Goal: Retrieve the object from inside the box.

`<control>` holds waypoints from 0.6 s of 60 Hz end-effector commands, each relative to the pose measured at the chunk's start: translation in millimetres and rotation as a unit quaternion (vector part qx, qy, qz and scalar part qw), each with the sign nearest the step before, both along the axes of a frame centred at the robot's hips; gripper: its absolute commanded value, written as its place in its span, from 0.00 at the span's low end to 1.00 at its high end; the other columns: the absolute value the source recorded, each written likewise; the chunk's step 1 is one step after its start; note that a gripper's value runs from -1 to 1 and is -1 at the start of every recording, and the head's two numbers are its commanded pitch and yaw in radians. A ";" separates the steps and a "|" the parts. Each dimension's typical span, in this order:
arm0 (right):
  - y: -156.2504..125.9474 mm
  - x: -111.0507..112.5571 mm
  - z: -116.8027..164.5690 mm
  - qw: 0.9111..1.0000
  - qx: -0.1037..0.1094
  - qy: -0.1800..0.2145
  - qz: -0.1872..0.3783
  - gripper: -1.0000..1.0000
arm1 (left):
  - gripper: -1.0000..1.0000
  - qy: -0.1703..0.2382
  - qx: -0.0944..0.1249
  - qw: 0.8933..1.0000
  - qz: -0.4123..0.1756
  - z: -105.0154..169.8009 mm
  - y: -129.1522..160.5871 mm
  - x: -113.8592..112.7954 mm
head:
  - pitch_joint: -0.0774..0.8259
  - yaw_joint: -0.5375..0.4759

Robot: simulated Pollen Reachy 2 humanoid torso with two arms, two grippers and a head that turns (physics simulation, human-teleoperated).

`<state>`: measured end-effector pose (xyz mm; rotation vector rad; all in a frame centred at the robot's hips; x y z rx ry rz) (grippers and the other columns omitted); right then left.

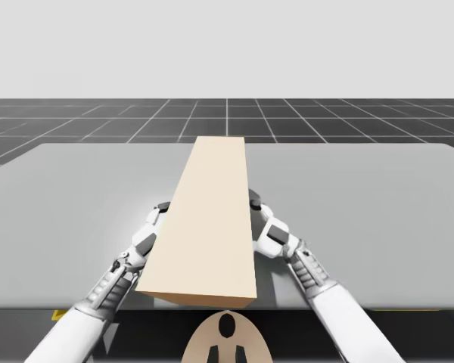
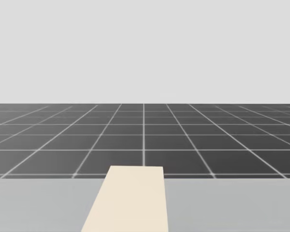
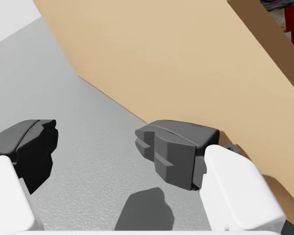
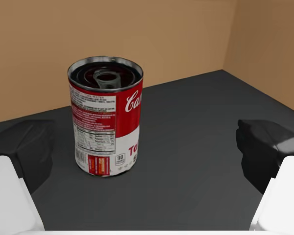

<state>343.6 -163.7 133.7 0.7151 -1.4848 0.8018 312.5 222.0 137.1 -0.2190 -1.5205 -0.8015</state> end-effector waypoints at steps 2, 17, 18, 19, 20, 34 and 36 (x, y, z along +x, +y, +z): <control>35.7 19.0 -10.6 0.998 -0.013 0.011 0.054 0.00 | 0.00 0.000 -0.019 0.999 -0.047 -1.0 -23.4 -4.4 | 0.12 0.53; 76.9 20.9 -8.1 0.992 -0.017 -0.004 0.123 0.00 | 0.00 -0.004 -0.014 0.999 -0.049 -0.6 -22.7 -6.1 | 0.13 0.53; 78.8 20.7 -7.7 0.992 -0.016 -0.003 0.127 0.00 | 0.00 -0.004 -0.013 0.999 -0.049 -0.8 -22.7 -6.2 | 0.13 0.53; 79.5 20.3 -7.6 0.992 -0.018 -0.002 0.128 0.00 | 0.00 -0.004 -0.013 0.999 -0.050 -0.9 -22.8 -6.3 | 0.13 0.53; 80.3 20.2 -7.6 0.991 -0.019 -0.004 0.129 0.00 | 0.00 -0.004 -0.012 0.999 -0.050 -0.9 -22.8 -6.3 | 0.13 0.53; 85.8 27.4 -7.6 0.991 -0.020 -0.012 0.132 0.00 | 0.00 -0.005 -0.010 0.999 -0.050 -1.4 -22.8 -6.8 | 0.14 0.52; 85.7 28.6 -9.0 0.992 -0.014 -0.007 0.122 0.37 | 0.00 -0.004 -0.010 0.999 -0.049 -1.6 -22.6 -6.8 | 0.13 0.52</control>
